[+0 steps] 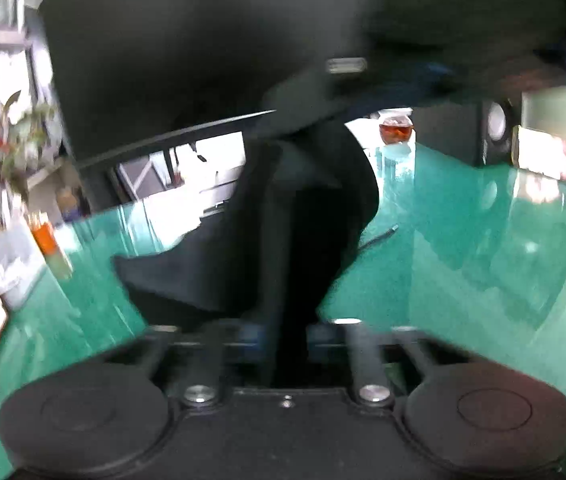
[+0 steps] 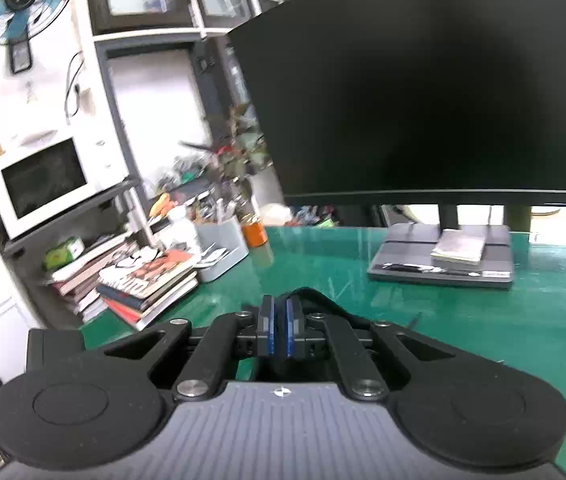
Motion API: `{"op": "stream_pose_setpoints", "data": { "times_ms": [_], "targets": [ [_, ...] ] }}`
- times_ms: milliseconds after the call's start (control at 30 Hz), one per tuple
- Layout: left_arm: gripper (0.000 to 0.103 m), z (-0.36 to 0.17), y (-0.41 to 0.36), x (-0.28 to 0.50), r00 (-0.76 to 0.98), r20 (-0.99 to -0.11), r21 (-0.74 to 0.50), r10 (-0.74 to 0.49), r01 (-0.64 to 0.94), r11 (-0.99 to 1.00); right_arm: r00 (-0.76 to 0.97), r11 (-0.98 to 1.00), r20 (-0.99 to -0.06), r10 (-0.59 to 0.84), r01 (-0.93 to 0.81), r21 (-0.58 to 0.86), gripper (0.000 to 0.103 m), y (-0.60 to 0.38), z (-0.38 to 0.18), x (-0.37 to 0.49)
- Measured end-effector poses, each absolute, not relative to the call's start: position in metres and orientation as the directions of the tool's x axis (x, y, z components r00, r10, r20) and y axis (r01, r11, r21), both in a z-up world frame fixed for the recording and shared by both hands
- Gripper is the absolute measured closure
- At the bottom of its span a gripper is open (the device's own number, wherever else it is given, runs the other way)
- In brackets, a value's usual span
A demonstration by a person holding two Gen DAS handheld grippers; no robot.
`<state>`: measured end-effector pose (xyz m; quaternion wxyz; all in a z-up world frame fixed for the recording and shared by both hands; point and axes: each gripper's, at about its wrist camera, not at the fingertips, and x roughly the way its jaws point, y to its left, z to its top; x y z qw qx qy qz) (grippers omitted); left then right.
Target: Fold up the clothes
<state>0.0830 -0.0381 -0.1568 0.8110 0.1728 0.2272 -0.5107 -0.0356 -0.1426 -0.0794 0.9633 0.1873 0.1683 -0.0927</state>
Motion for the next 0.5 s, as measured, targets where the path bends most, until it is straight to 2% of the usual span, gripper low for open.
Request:
{"op": "stream_pose_setpoints", "data": {
  "times_ms": [100,500],
  "targets": [
    [0.097,-0.15,-0.035,0.087,0.375,-0.527,0.011,-0.763,0.9,0.435,0.934,0.901,-0.338,-0.115,0.242,0.361,0.098,-0.149,-0.076,-0.046],
    [0.097,-0.126,-0.055,0.056,0.36,-0.479,0.038,-0.801,0.92,0.39,0.95,0.897,-0.243,-0.199,0.276,0.345,0.098,-0.156,-0.064,-0.092]
  ]
}}
